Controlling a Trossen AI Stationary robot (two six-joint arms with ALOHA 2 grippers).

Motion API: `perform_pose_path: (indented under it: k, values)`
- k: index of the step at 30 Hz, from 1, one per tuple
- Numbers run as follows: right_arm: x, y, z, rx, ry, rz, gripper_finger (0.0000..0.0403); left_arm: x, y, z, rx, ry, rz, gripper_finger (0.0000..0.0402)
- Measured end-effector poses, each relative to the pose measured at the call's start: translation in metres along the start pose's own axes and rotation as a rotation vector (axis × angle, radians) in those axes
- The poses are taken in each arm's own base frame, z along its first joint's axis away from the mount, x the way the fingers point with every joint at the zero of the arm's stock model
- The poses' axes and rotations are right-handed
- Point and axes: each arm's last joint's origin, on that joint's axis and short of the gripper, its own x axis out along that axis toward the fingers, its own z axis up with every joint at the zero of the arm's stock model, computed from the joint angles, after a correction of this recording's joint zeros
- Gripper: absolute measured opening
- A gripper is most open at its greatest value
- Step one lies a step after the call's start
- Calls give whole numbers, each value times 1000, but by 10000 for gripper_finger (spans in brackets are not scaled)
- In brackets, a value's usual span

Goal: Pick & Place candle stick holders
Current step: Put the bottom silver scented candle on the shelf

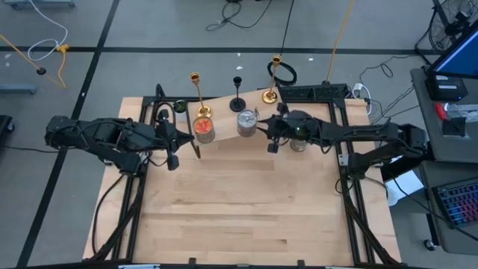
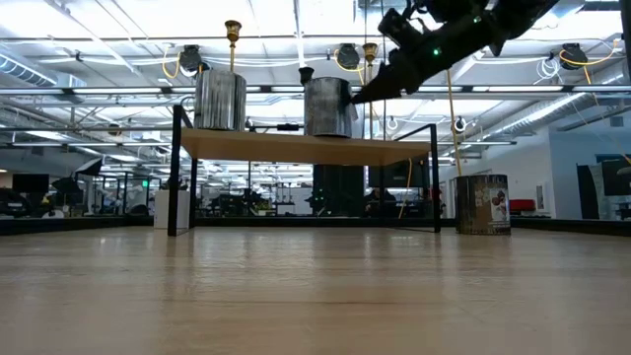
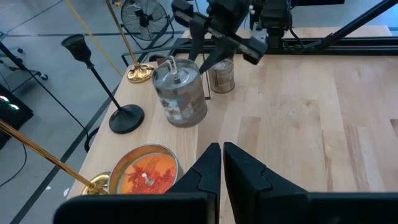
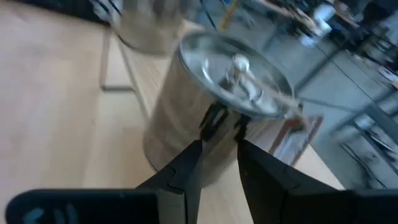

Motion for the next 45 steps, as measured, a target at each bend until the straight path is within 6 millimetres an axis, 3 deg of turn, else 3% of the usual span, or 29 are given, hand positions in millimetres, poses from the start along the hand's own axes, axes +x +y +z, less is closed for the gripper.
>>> perform_pose_path:
  k: [11, 15, 18, 22, 33, 45]
  values:
    - [7, -5, 1, 47, -56, -1, 96, 0, 0, 3, -13, -28, -4, 26]
    - [-5, 1, 11, 41, -93, 22, 95, 0, 0, 3, -13, -28, -4, 26]
    - [-13, 7, 17, 51, -131, 117, 95, 0, 0, 3, -11, -27, -4, 26]
    - [-8, 16, 17, 76, -183, 279, 95, 0, 0, 3, -10, -28, -4, 26]
    - [23, 18, 6, 38, -197, 190, 95, 0, 0, 3, -11, -28, -4, 26]
    - [26, 0, 0, 80, -181, 118, 95, 0, 0, 3, -3, -28, -5, 26]
